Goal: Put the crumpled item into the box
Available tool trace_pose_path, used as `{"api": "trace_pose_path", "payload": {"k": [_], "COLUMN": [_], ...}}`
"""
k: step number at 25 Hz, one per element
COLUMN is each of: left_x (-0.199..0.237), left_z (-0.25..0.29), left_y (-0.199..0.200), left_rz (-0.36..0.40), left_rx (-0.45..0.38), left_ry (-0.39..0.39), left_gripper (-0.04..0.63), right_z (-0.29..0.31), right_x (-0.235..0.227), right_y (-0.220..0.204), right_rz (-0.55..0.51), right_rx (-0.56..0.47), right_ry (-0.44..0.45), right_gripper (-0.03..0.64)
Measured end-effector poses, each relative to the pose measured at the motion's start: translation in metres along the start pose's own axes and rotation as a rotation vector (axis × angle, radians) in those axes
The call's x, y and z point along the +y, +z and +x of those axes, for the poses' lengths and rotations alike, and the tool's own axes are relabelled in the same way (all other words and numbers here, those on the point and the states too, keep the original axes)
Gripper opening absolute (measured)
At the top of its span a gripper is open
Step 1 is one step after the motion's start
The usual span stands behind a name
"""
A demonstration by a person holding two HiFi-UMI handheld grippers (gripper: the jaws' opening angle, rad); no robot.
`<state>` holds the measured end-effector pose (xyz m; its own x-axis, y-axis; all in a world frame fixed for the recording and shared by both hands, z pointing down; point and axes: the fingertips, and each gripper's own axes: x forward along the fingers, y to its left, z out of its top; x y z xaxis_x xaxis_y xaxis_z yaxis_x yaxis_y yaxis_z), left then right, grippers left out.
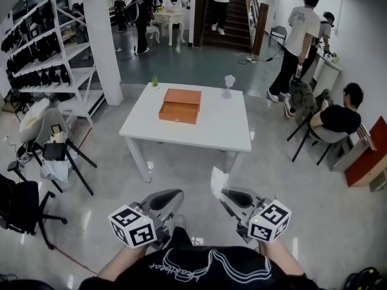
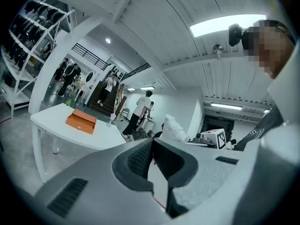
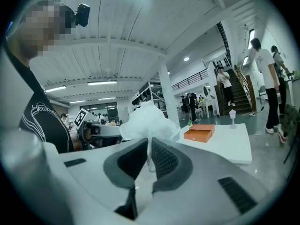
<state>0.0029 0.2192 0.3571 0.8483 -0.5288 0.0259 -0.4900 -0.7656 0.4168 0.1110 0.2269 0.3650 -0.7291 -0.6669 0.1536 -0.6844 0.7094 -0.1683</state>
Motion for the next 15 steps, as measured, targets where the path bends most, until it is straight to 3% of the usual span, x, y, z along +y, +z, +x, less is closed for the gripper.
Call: {"api": "trace_pose_path", "payload": {"k": [5, 15], "left_x": [0.035, 0.146], "left_z": [0.01, 0.057], "left_y": [0.004, 0.035], "left_rz": [-0.028, -0.084], "left_rx": [-0.009, 0.006], "left_ry": [0.002, 0.01], "left_gripper": [0.005, 0.005], "right_z": [0.029, 0.128], "right_x": [-0.027, -0.093], "right_y": [0.001, 0.007], "right_rz": [0.013, 0.054], "right_rx": [0.015, 0.051], "right_ry": [-0.023, -0.017], "right_gripper": [0.031, 0.032]}}
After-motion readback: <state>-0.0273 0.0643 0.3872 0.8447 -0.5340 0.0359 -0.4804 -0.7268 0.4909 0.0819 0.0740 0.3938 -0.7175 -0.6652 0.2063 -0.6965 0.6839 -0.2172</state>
